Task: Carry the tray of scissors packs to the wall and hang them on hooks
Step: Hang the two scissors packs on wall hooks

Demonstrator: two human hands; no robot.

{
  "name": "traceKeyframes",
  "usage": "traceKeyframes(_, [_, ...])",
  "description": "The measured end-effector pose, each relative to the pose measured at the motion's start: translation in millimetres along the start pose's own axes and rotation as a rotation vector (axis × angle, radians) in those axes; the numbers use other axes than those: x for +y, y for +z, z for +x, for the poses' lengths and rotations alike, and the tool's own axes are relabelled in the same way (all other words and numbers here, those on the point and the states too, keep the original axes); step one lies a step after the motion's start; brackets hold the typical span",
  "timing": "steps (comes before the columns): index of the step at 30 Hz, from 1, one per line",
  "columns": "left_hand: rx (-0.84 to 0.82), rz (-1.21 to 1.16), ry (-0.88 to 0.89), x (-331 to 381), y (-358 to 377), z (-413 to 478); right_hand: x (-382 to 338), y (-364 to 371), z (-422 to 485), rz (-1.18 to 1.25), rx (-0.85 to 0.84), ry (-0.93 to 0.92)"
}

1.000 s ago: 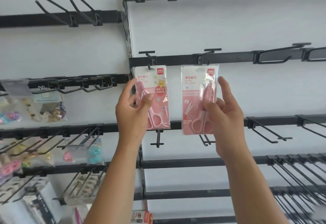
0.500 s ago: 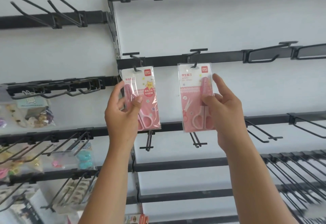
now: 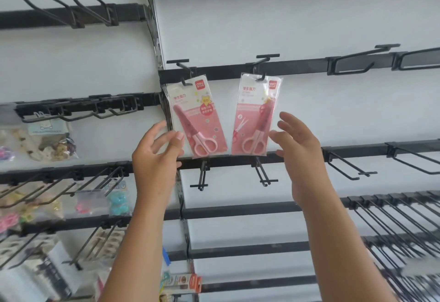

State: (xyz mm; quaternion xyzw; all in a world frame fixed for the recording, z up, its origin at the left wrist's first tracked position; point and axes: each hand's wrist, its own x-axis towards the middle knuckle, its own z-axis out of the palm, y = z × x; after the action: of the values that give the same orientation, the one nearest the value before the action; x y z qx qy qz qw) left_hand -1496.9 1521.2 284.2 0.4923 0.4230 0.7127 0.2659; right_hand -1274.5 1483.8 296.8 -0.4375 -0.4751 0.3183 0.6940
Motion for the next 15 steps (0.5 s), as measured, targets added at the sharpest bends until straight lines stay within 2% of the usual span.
traceKeyframes(15, [-0.245,0.04,-0.182,-52,-92,-53,54,69,-100,-0.054,-0.2,0.073])
